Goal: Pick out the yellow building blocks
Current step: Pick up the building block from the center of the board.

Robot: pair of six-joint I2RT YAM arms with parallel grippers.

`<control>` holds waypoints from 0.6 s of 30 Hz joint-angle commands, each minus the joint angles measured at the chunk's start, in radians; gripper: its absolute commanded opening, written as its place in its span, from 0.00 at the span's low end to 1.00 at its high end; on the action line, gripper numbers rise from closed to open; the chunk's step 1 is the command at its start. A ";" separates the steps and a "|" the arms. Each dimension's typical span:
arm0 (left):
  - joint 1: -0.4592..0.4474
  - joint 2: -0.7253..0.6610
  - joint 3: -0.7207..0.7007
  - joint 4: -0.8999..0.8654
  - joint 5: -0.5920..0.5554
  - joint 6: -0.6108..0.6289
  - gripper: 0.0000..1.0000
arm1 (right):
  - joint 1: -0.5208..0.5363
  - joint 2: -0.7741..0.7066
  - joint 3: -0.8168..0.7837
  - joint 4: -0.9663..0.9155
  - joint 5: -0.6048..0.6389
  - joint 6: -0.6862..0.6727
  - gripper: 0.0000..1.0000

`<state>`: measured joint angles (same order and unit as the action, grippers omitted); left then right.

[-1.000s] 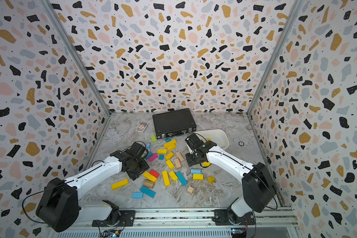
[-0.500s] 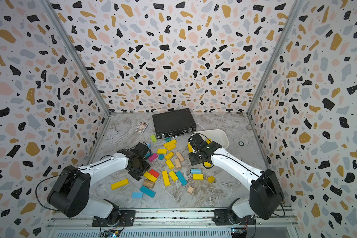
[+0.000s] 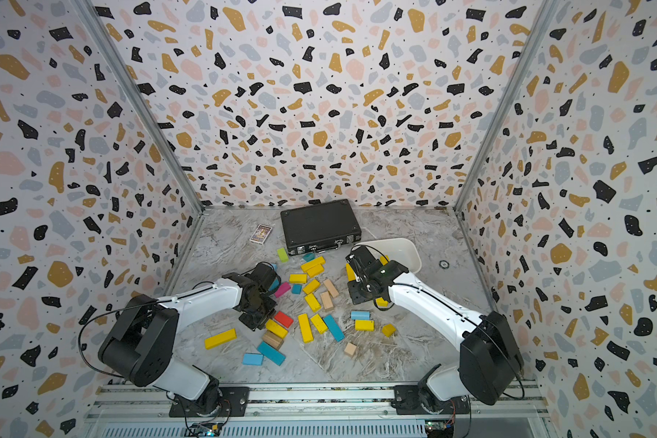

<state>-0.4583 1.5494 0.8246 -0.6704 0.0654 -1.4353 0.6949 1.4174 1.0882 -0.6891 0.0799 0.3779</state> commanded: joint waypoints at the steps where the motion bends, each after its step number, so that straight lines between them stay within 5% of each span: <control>1: 0.001 0.019 0.009 0.001 -0.016 0.040 0.18 | 0.001 -0.032 -0.002 -0.031 0.010 -0.002 0.52; 4: 0.001 -0.056 0.049 -0.025 -0.095 0.128 0.10 | 0.001 -0.042 -0.004 -0.001 -0.038 -0.006 0.52; 9: 0.000 -0.219 0.090 -0.002 -0.167 0.280 0.00 | 0.002 -0.104 -0.077 0.229 -0.322 0.007 0.53; 18: -0.006 -0.386 -0.023 0.367 0.090 0.343 0.00 | 0.023 0.015 -0.023 0.397 -0.583 0.089 0.53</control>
<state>-0.4606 1.1744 0.8337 -0.4389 0.0601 -1.1244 0.7033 1.3994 1.0142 -0.3687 -0.3744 0.4324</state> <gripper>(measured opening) 0.293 0.530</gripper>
